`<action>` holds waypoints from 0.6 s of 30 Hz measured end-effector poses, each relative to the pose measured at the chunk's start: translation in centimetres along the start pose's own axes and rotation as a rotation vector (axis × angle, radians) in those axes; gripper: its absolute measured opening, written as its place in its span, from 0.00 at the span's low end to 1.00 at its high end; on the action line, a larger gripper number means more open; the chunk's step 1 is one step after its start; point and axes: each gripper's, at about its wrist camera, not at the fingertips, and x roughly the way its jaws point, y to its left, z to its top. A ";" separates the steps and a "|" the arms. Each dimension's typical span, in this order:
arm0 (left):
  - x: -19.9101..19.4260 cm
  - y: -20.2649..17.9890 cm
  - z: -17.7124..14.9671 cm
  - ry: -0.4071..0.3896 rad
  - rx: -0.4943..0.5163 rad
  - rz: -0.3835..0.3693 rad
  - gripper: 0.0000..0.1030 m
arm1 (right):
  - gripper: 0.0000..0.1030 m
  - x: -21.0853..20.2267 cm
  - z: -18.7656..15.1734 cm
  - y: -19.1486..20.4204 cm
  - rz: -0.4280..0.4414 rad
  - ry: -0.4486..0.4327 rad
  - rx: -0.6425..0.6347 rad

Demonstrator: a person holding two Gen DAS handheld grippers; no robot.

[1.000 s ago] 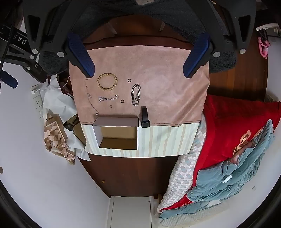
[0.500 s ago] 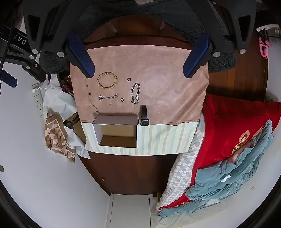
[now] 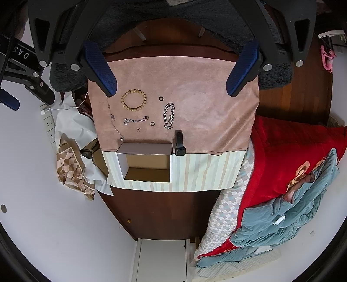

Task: Organize jewelry

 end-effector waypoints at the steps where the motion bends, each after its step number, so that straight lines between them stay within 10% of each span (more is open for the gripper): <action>1: 0.0 0.1 0.0 0.000 -0.001 0.000 1.00 | 1.00 0.0 0.0 -0.1 0.001 0.000 0.001; 18: -0.1 0.0 0.0 -0.002 -0.002 -0.003 1.00 | 1.00 -0.5 -0.1 0.1 -0.008 -0.014 -0.003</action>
